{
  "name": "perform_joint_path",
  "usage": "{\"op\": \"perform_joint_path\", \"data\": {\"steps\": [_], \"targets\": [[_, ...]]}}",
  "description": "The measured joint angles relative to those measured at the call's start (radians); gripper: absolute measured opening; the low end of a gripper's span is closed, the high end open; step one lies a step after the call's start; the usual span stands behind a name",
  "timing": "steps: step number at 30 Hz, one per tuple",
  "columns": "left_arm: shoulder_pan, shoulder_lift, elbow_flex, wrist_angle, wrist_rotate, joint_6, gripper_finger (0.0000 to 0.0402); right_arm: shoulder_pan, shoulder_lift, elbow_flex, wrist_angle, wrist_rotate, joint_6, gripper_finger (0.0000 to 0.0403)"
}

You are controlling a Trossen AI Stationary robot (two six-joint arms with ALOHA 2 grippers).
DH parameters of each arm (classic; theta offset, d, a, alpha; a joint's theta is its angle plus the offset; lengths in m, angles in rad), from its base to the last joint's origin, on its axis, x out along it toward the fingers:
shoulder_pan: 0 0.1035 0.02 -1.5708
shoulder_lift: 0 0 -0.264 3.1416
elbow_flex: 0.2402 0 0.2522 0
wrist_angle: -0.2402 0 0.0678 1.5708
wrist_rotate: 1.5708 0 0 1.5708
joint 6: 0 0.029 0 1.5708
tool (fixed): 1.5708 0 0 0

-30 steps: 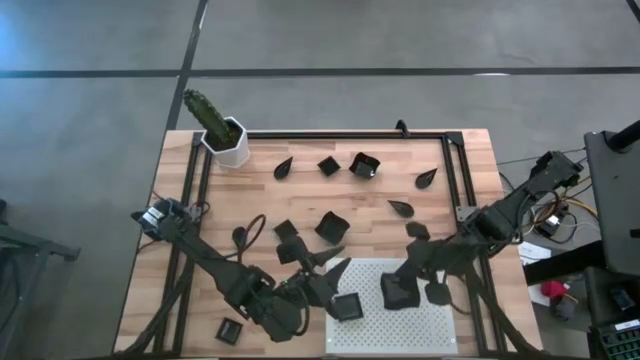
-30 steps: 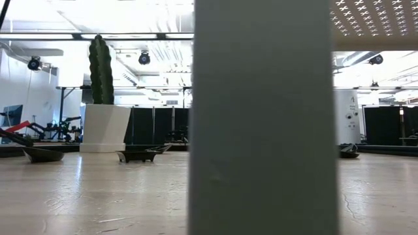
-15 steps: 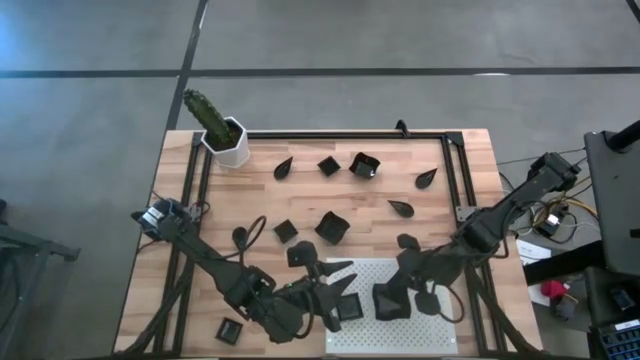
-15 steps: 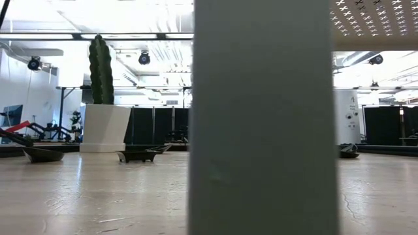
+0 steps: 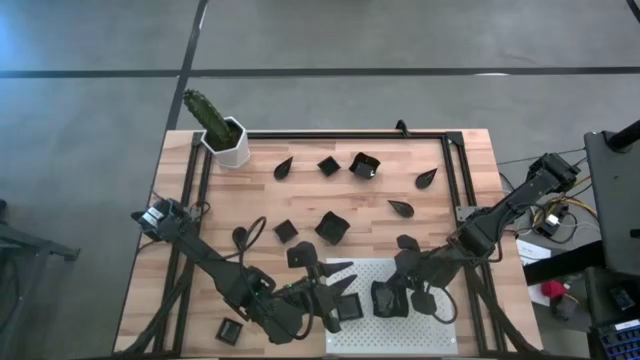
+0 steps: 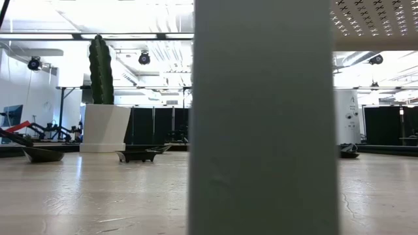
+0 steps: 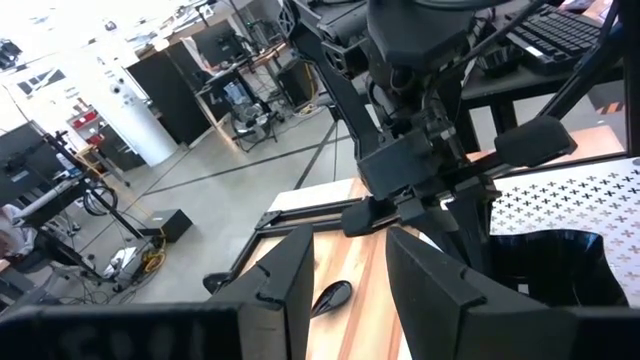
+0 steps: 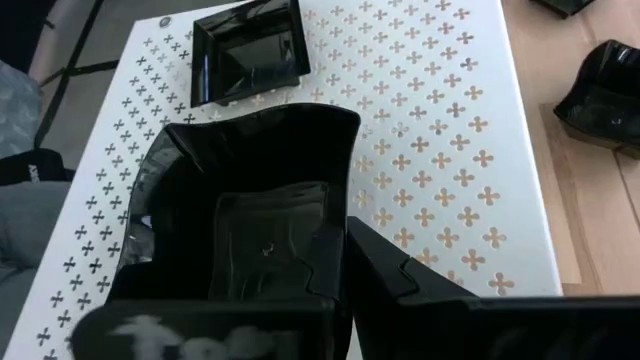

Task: Pick & Place Mini shaped plates
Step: Put the distorted square plate on the shelf, then put the drop-shaped plate on the shelf

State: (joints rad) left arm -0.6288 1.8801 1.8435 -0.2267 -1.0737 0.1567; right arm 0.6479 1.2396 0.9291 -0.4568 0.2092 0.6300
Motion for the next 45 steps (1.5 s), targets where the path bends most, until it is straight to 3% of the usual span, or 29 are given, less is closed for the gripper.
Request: {"op": "perform_joint_path", "data": {"steps": [6, 19, 28, 34, 45], "targets": [[-0.001, 0.0, 0.0, 0.0, 0.0, 0.0, 0.0124, 0.0, -0.001, 0.0, 0.0, -0.002, 0.0, 0.0014], [-0.002, 0.0, 0.0, 0.0, 0.0, 0.0, 0.0124, 0.0, -0.021, 0.025, -0.005, -0.008, -0.018, 0.0122], [-0.004, -0.009, 0.0, -0.046, 0.001, -0.037, 0.0124, 0.0, -0.102, 0.108, -0.047, -0.01, -0.097, 0.015], [-0.004, -0.044, 0.0, -0.227, 0.001, -0.232, 0.0124, 0.0, -0.181, 0.15, -0.094, -0.01, -0.126, 0.0146], [-0.004, -0.081, 0.001, -0.761, 0.076, -0.788, 0.0124, 0.001, -0.318, 0.15, -0.098, -0.009, -0.201, 0.0125]]}}
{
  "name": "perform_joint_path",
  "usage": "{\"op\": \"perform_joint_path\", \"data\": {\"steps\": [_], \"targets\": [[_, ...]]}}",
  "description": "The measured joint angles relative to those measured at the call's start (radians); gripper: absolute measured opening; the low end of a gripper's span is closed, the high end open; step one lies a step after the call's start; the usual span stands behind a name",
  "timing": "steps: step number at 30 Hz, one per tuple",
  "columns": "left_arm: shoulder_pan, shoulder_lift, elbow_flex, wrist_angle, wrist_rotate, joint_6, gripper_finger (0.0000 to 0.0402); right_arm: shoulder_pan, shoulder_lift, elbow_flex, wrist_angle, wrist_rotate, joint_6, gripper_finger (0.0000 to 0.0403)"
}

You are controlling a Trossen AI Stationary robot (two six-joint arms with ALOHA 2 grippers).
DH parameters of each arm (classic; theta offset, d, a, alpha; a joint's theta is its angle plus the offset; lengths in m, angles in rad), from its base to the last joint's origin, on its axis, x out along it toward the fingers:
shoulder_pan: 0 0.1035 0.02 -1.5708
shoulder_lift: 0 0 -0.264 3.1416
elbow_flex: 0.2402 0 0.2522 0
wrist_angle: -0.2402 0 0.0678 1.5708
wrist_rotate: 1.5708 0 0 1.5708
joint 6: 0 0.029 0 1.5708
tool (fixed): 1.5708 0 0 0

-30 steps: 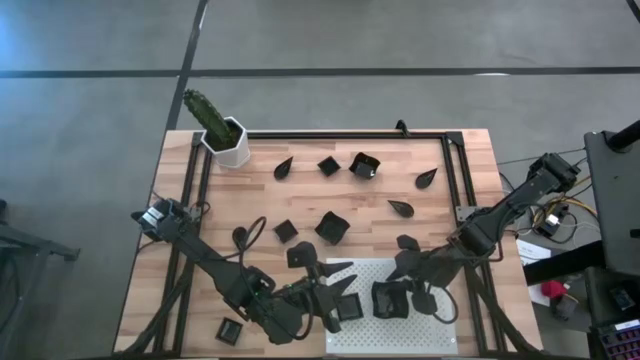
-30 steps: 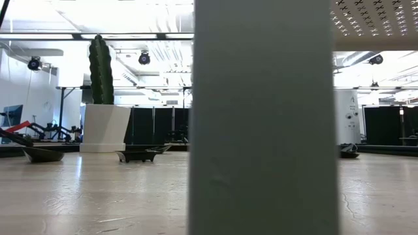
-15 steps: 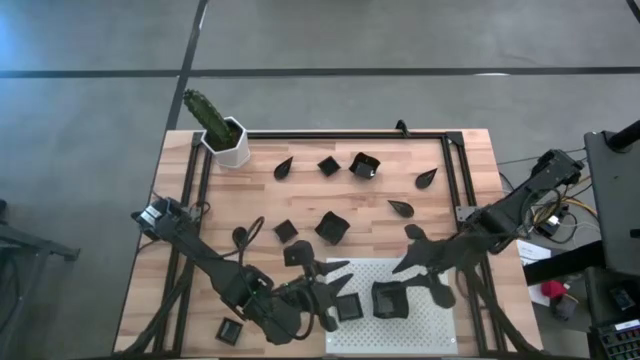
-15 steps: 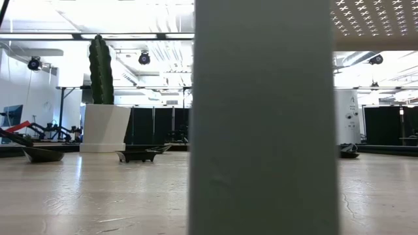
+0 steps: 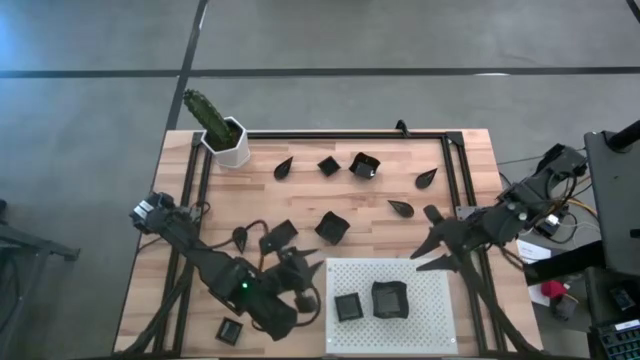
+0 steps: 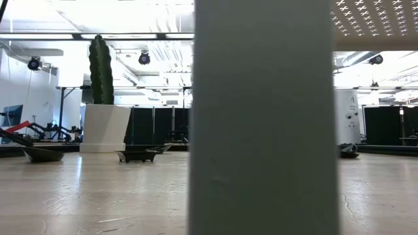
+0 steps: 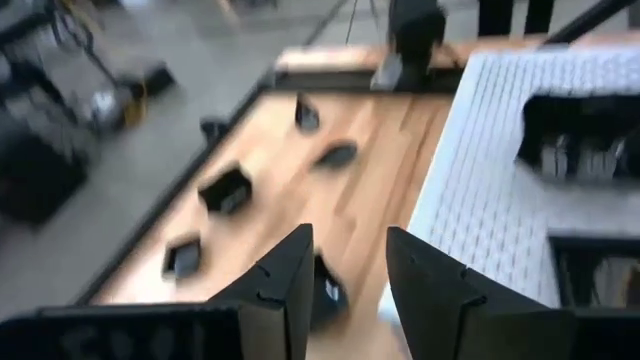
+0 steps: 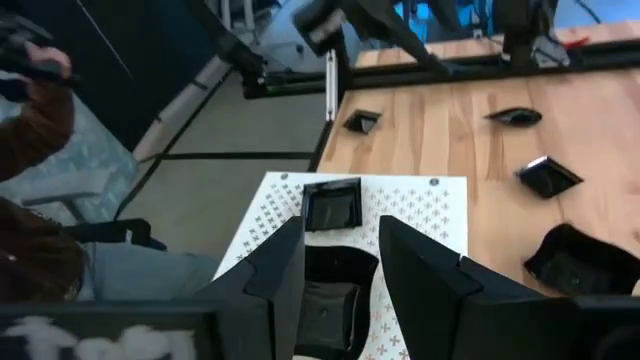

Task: Pick & Place Mini shaped plates
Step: Put the drop-shaped plate on the shelf

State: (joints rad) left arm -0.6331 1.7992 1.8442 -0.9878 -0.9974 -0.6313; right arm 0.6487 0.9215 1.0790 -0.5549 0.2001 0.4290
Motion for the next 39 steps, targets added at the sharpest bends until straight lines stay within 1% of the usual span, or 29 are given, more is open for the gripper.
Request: {"op": "perform_joint_path", "data": {"steps": [5, 8, 13, 18, 22, 27, 33, 37, 39], "targets": [[0.003, 0.0, -0.004, -0.214, 0.128, -0.261, 0.0124, 0.0, -0.038, 0.0, -0.014, 0.0, -0.022, 0.0123], [0.008, -0.001, -0.025, -0.302, 0.175, -0.405, 0.0123, 0.0, -0.046, -0.001, -0.018, 0.0, -0.035, 0.0127], [0.026, -0.001, -0.086, -0.399, 0.275, -0.639, 0.0123, 0.0, -0.049, -0.001, -0.018, 0.001, -0.044, 0.013], [0.041, -0.002, -0.158, -0.453, 0.42, -0.805, 0.0123, 0.0, -0.05, -0.001, -0.026, 0.001, -0.048, 0.0122], [0.045, -0.003, -0.222, -0.455, 0.474, -0.868, 0.0123, 0.0, -0.051, -0.002, -0.03, 0.001, -0.048, 0.0117], [0.052, -0.003, -0.293, -0.478, 0.596, -0.981, 0.0123, 0.0, -0.05, -0.002, -0.035, 0.001, -0.048, 0.0117], [0.061, -0.003, -0.419, -0.486, 0.699, -1.093, 0.0123, -0.001, -0.05, -0.002, -0.035, 0.001, -0.048, 0.0124], [0.071, -0.003, -0.509, -0.46, 0.785, -1.129, 0.0123, -0.001, -0.05, -0.002, -0.035, 0.001, -0.048, 0.0125], [0.076, -0.003, -0.547, -0.443, 0.8, -1.131, 0.0123, -0.001, -0.05, -0.002, -0.035, 0.001, -0.048, 0.0122]]}}
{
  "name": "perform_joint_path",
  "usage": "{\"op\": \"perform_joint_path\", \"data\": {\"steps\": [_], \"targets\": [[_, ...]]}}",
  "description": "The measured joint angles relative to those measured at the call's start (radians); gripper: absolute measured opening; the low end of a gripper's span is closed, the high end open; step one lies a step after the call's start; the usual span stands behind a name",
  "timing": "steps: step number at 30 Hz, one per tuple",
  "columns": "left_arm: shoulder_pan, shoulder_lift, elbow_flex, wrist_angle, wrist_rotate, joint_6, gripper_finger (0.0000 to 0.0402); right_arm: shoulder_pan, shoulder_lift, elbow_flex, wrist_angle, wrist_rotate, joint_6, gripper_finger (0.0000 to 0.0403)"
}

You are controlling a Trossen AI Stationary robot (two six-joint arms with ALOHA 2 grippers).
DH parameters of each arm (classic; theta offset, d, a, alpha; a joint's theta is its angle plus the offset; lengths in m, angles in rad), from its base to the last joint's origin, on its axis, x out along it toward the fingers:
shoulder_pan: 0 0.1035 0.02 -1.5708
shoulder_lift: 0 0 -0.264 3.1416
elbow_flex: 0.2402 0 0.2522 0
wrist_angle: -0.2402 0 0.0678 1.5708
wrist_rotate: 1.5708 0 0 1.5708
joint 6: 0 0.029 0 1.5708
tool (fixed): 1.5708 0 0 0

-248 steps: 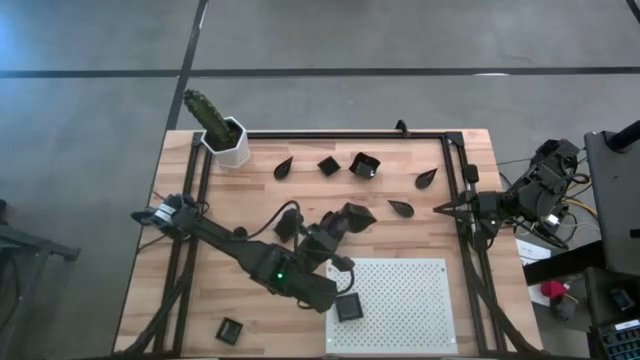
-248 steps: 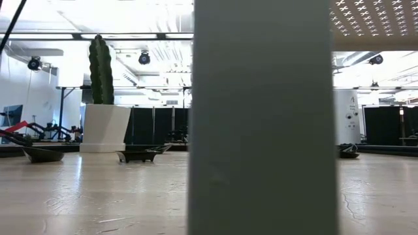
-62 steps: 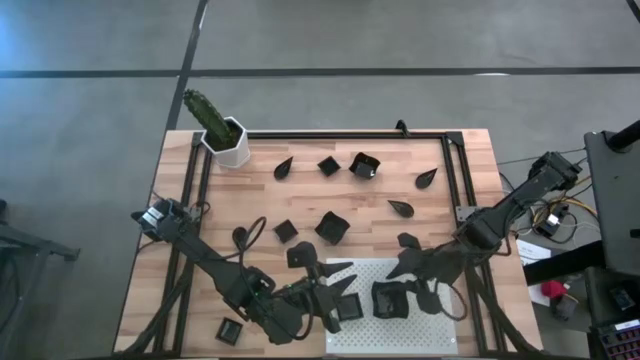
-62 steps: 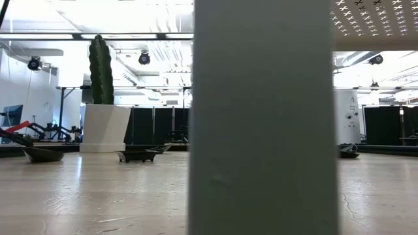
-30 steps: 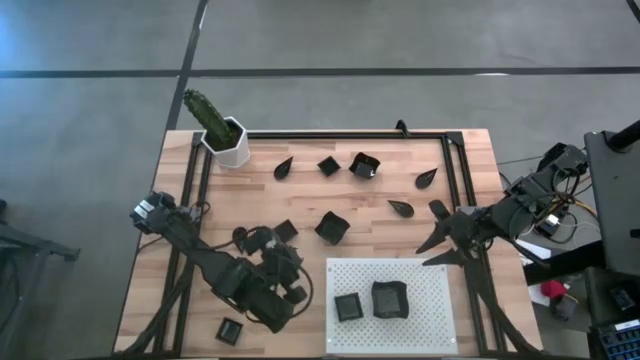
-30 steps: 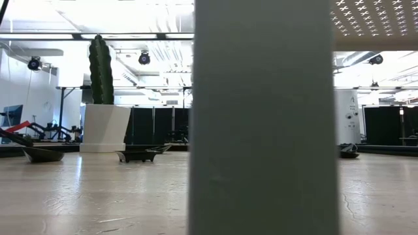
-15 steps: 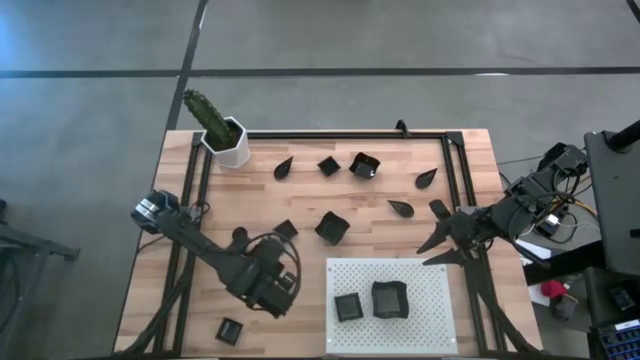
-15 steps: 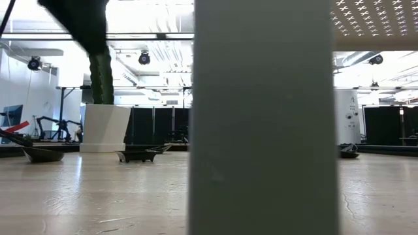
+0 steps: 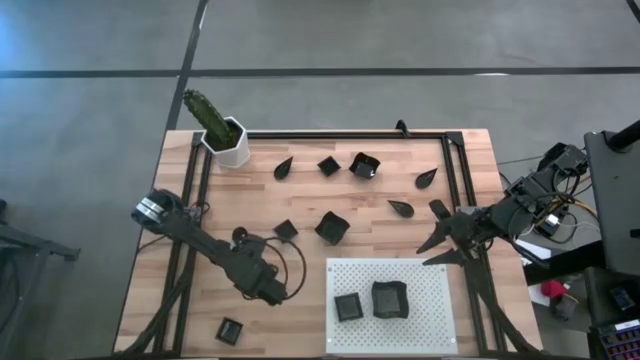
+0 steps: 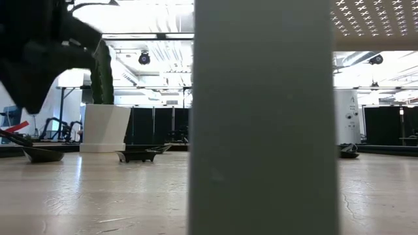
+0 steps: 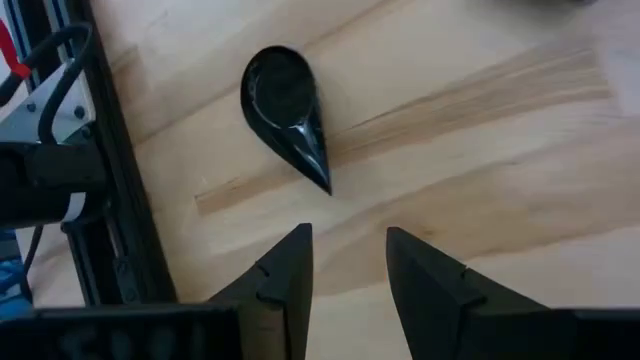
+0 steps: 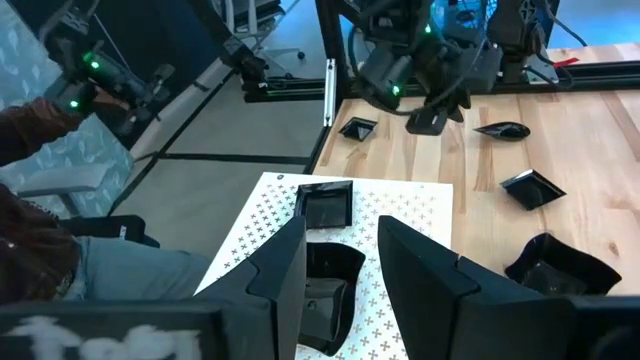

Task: Pick & Place Mini shaped plates
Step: Put the drop-shaped plate on the shelf

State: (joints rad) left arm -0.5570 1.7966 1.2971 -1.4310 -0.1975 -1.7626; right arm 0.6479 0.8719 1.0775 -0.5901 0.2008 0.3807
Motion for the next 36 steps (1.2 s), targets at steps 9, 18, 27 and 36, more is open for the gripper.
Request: {"op": "perform_joint_path", "data": {"steps": [9, 18, 27, 36], "targets": [[0.047, 0.0, -0.116, 0.11, -0.01, 0.019, 0.0123, 0.0, 0.0, 0.0, 0.0, 0.002, 0.0, 0.0108], [0.099, 0.0, -0.178, 0.153, -0.052, 0.023, 0.0123, 0.0, 0.0, 0.0, 0.001, 0.003, -0.042, 0.0109], [0.114, 0.0, -0.24, 0.21, -0.055, 0.023, 0.0123, 0.0, 0.001, 0.0, 0.001, 0.003, -0.044, 0.0111], [0.12, 0.0, -0.301, 0.289, -0.135, 0.04, 0.0123, 0.0, 0.001, 0.0, 0.001, 0.0, -0.052, 0.0096]]}}
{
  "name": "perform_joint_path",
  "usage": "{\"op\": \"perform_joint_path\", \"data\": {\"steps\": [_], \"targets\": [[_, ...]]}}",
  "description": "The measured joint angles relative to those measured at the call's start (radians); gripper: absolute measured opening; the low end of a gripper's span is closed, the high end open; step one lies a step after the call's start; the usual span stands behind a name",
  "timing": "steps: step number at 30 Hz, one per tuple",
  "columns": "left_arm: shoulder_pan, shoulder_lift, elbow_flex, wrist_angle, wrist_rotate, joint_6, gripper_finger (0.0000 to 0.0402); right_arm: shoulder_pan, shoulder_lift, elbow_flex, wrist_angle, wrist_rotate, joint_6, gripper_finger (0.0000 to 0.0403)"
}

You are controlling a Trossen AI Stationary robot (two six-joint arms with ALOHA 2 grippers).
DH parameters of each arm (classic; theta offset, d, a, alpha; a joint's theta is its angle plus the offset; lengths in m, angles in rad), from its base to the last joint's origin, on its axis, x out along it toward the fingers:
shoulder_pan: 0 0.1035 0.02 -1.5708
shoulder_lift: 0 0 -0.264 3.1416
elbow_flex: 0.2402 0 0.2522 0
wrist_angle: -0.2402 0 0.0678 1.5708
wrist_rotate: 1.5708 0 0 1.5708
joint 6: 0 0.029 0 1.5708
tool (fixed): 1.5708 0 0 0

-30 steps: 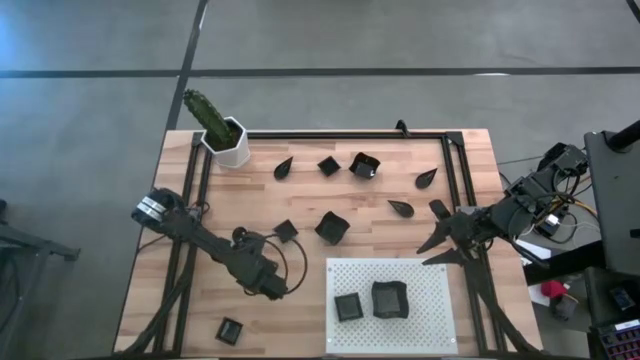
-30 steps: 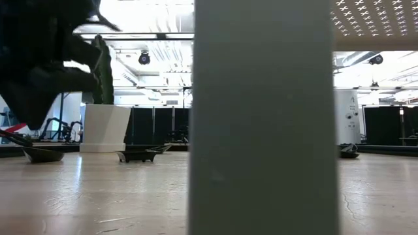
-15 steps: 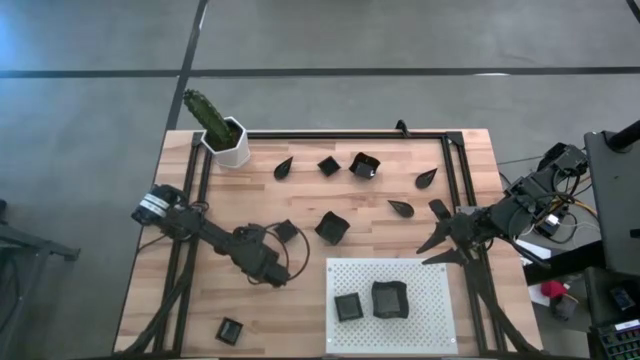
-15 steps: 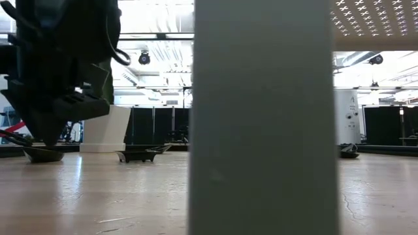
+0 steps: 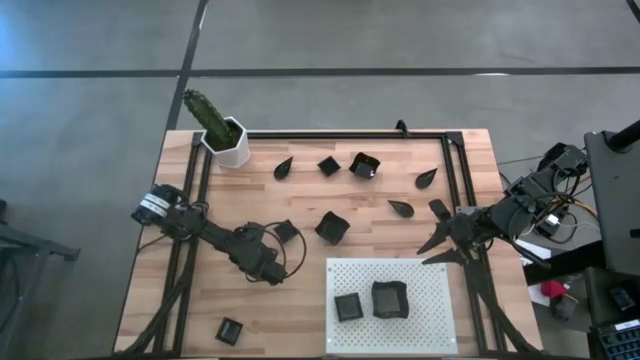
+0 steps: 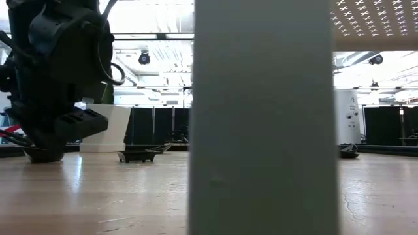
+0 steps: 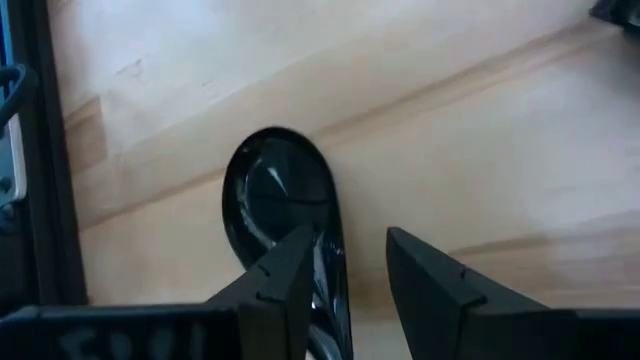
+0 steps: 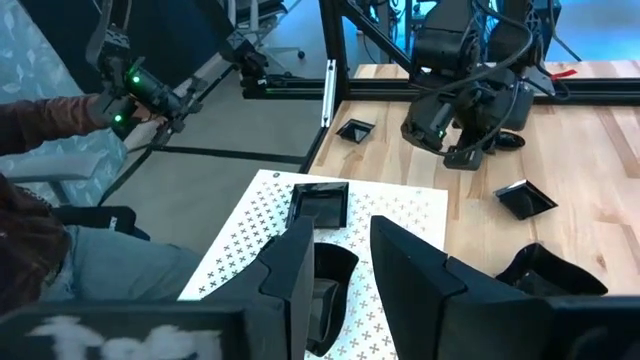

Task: Pick & Place Mini shaped plates
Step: Put the drop-shaped plate on the shelf

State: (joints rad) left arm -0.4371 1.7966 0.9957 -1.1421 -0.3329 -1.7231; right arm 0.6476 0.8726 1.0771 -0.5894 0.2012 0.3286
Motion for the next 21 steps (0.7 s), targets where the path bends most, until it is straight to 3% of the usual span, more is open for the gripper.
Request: {"op": "perform_joint_path", "data": {"steps": [7, 18, 21], "targets": [[0.012, 0.0, -0.022, 0.0, -0.01, -0.001, 0.0111, 0.0, 0.0, 0.0, 0.0, 0.0, 0.0, 0.009], [0.013, -0.002, -0.049, 0.052, -0.003, 0.002, 0.0011, 0.0, 0.0, 0.0, 0.0, 0.0, 0.0, 0.0096], [0.013, -0.001, -0.047, 0.045, 0.004, 0.005, 0.0005, 0.0, 0.0, 0.0, 0.0, 0.0, 0.0, 0.0097]]}}
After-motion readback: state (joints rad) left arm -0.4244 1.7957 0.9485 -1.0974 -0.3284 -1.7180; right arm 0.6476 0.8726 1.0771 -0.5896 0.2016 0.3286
